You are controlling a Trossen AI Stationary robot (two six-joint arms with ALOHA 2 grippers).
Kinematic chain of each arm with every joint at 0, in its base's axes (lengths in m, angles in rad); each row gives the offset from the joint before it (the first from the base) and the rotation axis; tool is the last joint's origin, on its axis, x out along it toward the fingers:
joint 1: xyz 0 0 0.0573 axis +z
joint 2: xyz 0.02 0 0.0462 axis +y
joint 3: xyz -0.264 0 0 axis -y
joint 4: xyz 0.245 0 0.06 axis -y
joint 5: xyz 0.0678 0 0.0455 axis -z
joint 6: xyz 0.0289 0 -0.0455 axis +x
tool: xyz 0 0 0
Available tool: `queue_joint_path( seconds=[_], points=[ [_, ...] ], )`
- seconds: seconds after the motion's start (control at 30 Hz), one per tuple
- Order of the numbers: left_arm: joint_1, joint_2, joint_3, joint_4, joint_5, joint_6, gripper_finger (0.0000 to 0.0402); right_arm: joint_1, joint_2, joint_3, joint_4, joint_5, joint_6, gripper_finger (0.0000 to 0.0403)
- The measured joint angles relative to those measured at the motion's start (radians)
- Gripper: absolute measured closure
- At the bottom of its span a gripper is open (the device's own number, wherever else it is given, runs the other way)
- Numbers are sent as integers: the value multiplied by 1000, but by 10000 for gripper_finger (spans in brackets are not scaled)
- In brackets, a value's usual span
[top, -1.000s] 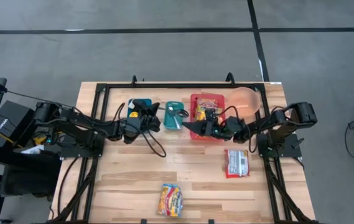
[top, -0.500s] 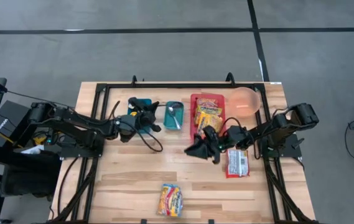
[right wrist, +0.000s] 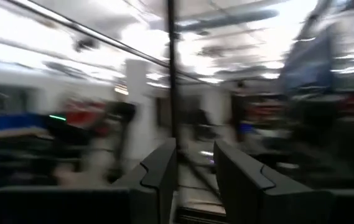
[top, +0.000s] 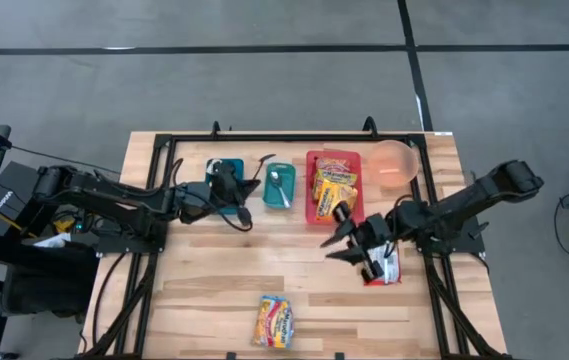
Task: Pick & Place Food Item
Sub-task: Put the black spoon into the green bin
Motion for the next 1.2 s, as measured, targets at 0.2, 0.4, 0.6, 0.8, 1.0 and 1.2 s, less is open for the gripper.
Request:
queue_joint_path(
  seconds=[0.2,0.4,0.6,0.8,1.0,1.2],
  points=[
    [0,-3,0,-14,198,-172,401,12,-145,0,-307,349,-96,300],
    [6,-3,0,-14,356,-323,401,-25,-167,0,-457,491,9,300],
    [44,-3,0,-14,567,-521,401,-74,-78,0,-453,538,118,300],
    [103,-3,0,-56,678,-667,401,-120,-18,0,-456,538,236,300],
    [180,-3,0,-121,716,-757,401,-134,-22,0,-473,537,236,300],
    [251,-3,0,-140,798,-816,401,-124,-42,0,-517,537,242,300]
  ],
)
